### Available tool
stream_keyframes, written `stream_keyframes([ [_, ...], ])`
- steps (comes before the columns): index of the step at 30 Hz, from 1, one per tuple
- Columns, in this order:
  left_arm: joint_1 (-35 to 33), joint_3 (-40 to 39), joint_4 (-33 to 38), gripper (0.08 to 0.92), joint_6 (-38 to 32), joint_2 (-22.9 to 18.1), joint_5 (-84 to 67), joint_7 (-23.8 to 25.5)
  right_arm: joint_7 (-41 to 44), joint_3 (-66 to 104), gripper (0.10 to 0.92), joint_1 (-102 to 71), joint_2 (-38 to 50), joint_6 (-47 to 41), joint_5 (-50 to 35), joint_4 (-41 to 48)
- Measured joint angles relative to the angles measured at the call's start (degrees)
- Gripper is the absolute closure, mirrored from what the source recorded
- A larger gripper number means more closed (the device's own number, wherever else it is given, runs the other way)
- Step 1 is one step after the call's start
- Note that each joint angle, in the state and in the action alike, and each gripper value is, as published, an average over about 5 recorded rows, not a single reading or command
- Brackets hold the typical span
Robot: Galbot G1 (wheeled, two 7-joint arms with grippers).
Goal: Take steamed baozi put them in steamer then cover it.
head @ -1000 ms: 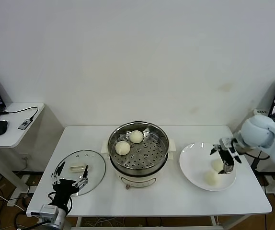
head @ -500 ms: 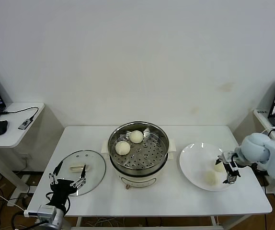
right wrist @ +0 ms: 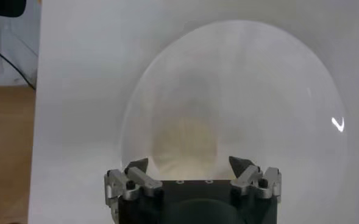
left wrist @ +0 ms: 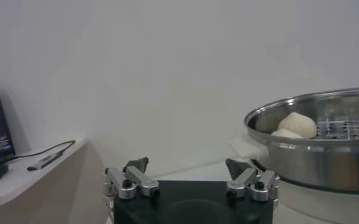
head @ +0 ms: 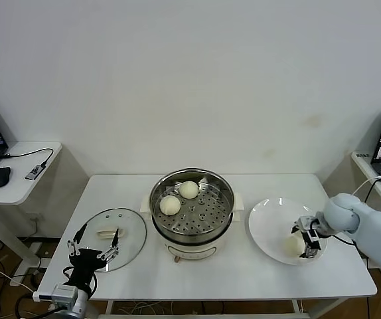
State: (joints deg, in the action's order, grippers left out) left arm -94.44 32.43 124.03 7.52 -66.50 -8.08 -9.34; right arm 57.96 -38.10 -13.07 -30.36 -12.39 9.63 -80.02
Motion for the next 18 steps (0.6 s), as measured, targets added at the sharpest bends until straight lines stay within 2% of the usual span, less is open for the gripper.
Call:
stream_keyframes([
  [10,0.1,-0.4,-0.1,0.177,0.0,-0.2,0.2,0.0,0.2,0.5,0.431,-0.2,-0.2,-0.5,-0.1,0.3],
  [18,0.5,-0.9,-0.2,0.177,0.1,0.0,0.2,0.0,1.8,-1.5,0.435,4.0,1.1,-0.8,-2.5,-0.8],
])
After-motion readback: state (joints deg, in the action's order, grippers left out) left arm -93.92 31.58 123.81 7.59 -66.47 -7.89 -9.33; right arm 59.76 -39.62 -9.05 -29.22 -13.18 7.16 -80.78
